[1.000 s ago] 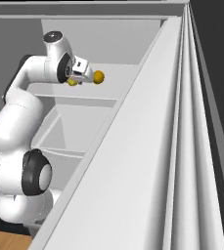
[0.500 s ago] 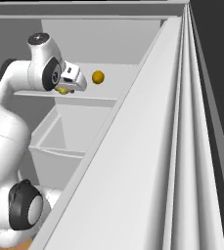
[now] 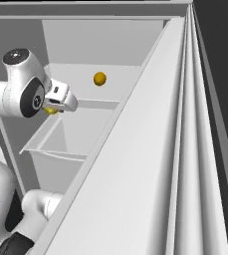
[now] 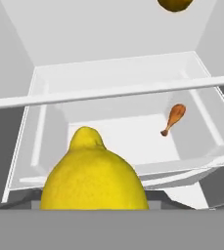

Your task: Place one lemon and one chicken drumstick in each tupperware on the nearby counter, to pack two identical lunches.

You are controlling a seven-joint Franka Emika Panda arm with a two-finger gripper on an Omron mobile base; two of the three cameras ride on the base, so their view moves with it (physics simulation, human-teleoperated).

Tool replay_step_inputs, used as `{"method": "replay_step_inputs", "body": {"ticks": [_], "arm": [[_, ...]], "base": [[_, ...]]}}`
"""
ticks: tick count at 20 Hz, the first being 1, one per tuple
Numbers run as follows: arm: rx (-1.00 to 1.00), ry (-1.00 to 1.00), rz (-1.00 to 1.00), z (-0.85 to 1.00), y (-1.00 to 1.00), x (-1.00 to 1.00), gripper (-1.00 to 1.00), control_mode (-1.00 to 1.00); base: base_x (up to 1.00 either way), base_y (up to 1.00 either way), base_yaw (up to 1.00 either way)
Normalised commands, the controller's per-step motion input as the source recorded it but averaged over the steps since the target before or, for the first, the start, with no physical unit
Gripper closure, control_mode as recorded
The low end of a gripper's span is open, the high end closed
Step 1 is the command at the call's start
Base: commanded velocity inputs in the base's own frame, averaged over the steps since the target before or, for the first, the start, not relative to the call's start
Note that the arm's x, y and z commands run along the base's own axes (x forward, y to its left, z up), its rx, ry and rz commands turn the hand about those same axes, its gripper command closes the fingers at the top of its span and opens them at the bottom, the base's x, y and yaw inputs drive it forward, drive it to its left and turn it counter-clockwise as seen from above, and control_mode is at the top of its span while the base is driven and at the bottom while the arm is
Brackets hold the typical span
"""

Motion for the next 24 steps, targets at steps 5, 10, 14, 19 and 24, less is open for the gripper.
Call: {"method": "replay_step_inputs", "body": {"ticks": [5,10,14,19,24], "arm": [[0.0,0.06,0.0,-0.46,-0.02,-1.0,1.0,-1.0],[-0.01,0.06,0.0,-0.42,0.0,-0.8,1.0,1.0],[0.0,0.0,0.0,0.0,0.0,0.0,1.0,1.0],[0.0,0.0,0.0,0.0,0.0,0.0,1.0,1.0],[0.0,0.0,0.0,0.0,0.0,0.0,1.0,1.0]], "base": [[0.0,0.0,0.0],[-0.2,0.0,0.0],[-1.0,0.1,0.02],[-0.82,0.85,0.14],[0.02,1.0,0.12]]}}
